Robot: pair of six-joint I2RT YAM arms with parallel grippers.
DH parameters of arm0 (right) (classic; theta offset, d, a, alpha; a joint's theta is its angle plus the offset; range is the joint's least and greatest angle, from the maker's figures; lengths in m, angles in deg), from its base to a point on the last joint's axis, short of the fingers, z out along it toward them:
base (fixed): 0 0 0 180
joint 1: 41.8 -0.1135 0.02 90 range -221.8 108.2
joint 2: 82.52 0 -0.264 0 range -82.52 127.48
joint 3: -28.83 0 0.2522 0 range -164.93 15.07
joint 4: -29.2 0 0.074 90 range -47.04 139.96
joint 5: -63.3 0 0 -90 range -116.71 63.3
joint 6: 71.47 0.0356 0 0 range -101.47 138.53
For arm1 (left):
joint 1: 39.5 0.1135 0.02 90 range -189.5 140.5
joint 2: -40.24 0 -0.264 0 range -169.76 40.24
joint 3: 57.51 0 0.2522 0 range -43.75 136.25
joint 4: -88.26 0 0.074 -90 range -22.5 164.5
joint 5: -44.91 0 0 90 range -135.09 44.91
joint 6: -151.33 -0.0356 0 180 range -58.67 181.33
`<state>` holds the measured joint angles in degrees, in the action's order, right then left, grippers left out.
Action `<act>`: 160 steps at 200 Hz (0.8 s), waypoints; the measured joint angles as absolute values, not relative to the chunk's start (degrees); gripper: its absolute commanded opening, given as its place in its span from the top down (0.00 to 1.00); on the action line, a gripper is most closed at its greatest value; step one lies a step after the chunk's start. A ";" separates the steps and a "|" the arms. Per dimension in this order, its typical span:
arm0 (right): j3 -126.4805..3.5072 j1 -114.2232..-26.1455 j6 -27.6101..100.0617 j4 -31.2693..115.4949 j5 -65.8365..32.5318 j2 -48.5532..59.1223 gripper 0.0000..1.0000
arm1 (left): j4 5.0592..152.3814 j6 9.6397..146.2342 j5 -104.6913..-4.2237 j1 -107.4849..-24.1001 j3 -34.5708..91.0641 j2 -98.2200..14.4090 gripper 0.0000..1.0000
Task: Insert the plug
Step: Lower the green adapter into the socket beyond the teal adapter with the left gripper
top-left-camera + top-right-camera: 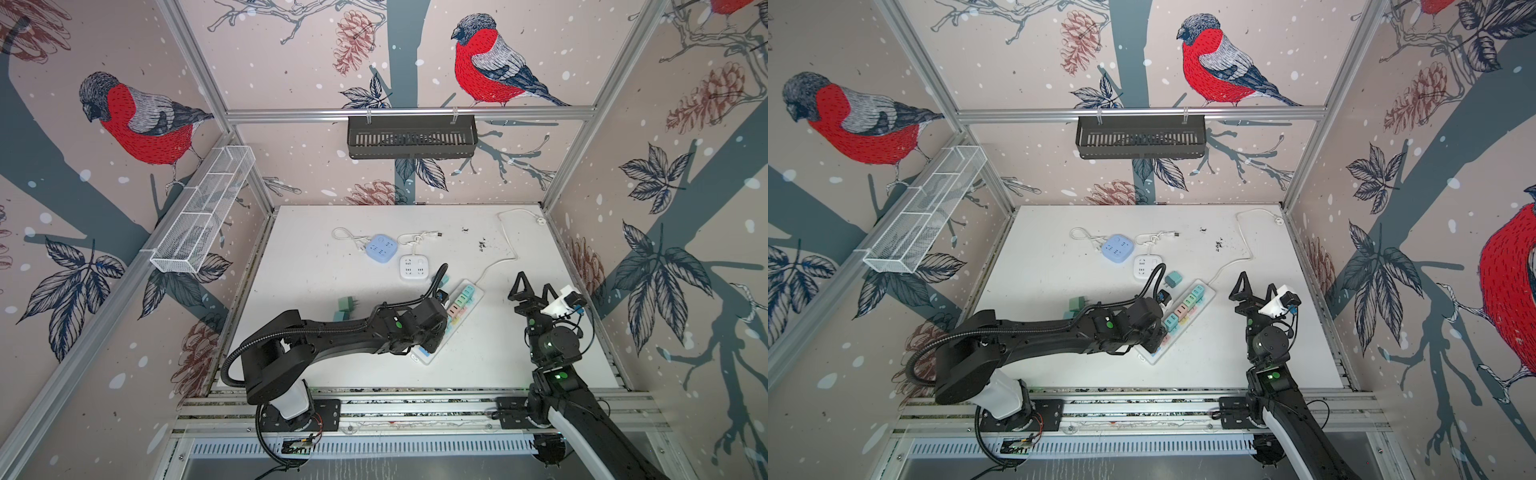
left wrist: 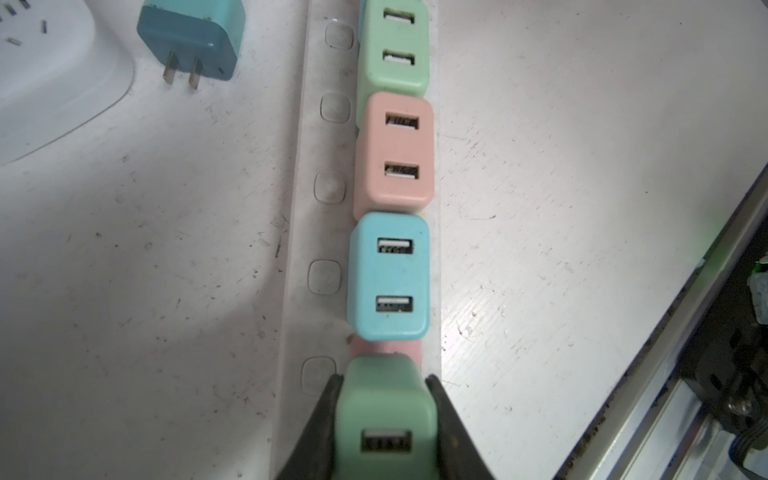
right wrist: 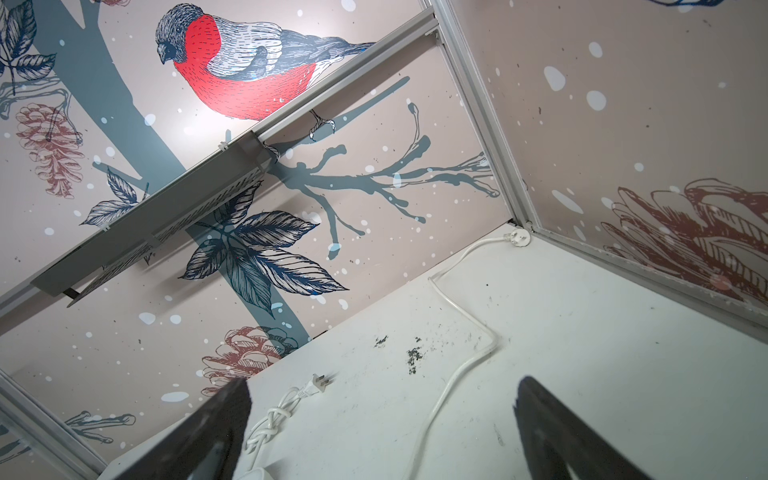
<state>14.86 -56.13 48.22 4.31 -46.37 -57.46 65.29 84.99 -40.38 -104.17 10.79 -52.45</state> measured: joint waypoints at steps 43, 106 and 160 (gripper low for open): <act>14.86 -56.13 48.22 4.31 -46.28 -57.46 0.00 | 66.42 84.90 -39.85 -104.21 10.79 -53.17 1.00; 14.86 -56.13 48.22 4.31 -46.28 -57.46 0.00 | 66.91 84.90 -38.98 -104.28 10.77 -53.50 1.00; 14.86 -56.13 48.22 4.31 -46.28 -57.48 0.00 | 69.79 85.12 -37.71 -104.28 10.72 -54.63 1.00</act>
<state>14.86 -56.13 48.22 4.31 -46.28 -57.48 69.79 85.12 -37.71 -104.28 10.72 -54.63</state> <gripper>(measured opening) 0.997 0.294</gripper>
